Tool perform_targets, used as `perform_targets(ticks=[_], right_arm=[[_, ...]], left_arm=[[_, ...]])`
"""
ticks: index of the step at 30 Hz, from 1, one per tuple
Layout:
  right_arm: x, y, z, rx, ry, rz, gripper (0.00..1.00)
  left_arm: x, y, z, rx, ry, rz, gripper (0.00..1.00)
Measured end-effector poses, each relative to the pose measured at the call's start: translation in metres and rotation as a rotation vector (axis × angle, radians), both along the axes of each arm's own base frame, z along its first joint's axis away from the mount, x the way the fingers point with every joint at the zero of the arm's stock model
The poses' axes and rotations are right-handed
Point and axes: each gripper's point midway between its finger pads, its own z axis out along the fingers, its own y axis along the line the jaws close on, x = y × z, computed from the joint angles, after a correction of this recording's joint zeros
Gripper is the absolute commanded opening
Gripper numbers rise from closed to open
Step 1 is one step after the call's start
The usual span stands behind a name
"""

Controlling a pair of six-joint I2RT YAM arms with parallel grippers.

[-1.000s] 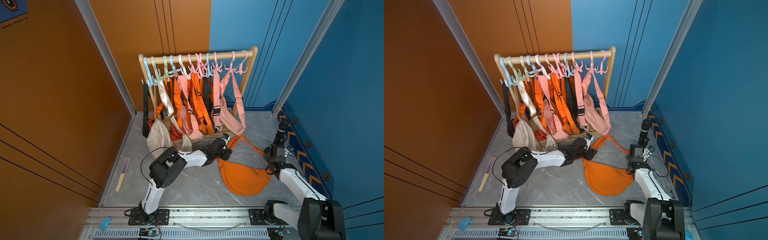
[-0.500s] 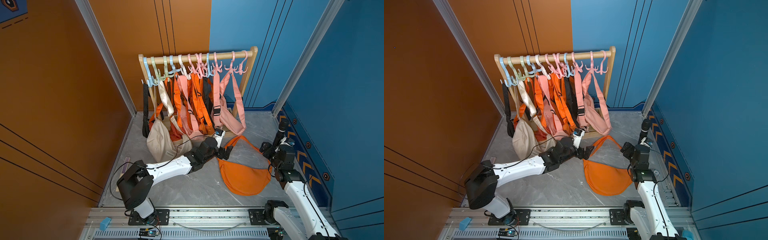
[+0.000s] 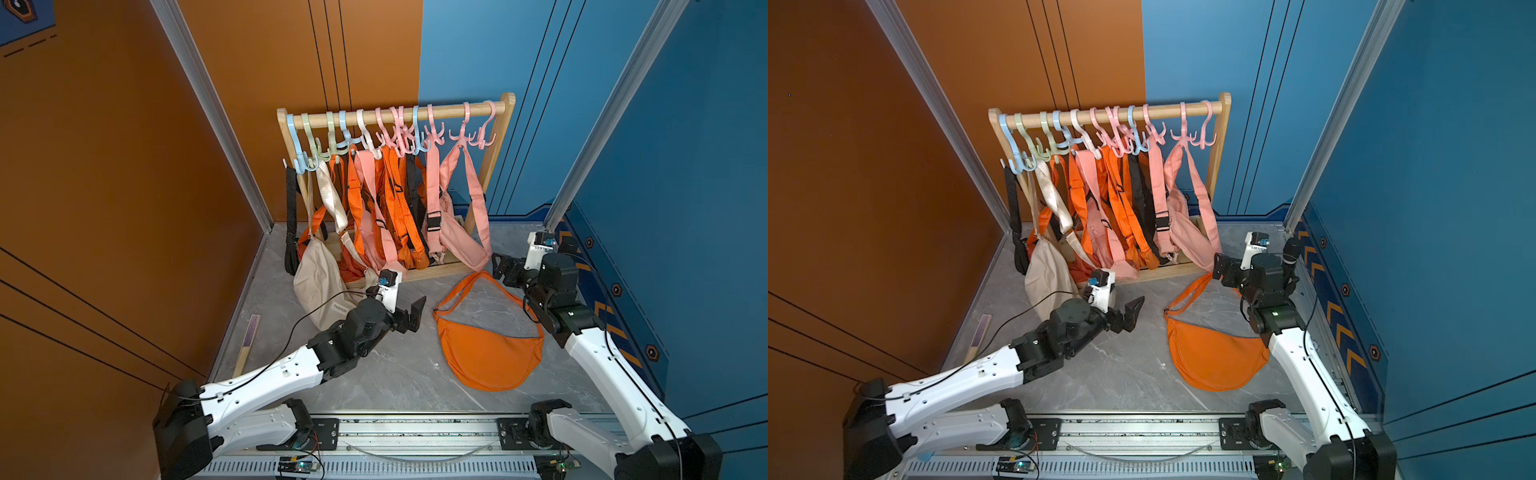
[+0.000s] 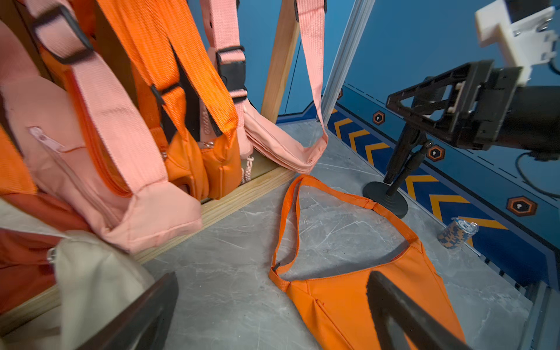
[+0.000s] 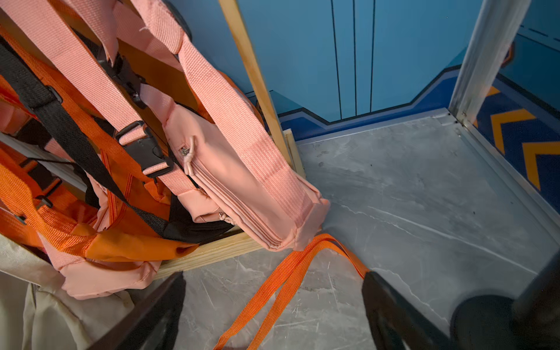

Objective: Take the bag off the hook
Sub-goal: Pick up the bag from the hook.

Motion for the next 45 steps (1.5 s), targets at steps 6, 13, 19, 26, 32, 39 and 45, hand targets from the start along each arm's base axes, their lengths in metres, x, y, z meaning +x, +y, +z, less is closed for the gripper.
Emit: perform_targets(ticks=[6,13,19,26,32,39,45], right_arm=[[0.044,0.014,0.005,-0.054,0.006,0.045,0.93],[0.105,0.031,0.021,-0.080,-0.008,0.105,0.89],[0.139,0.038,0.044,-0.096,-0.042,0.139,0.87],[0.158,0.041,0.044,-0.097,-0.032,0.169,0.65],[0.158,0.044,0.027,-0.084,0.004,0.188,0.15],[0.149,0.042,0.025,-0.061,0.012,0.179,0.00],[0.133,0.016,0.042,-0.014,-0.011,0.116,0.00]], left_arm=[[-0.017,0.052,0.021,-0.025,-0.033,0.081,0.98],[-0.029,0.095,0.010,0.010,-0.013,0.160,0.98],[-0.035,0.110,0.003,0.047,0.009,0.181,0.98],[-0.036,0.121,-0.002,0.071,0.020,0.210,0.98],[-0.034,0.124,-0.005,0.095,0.028,0.225,0.98],[-0.020,0.113,0.001,0.144,0.033,0.213,0.98],[0.011,0.081,0.033,0.159,0.000,0.170,0.98]])
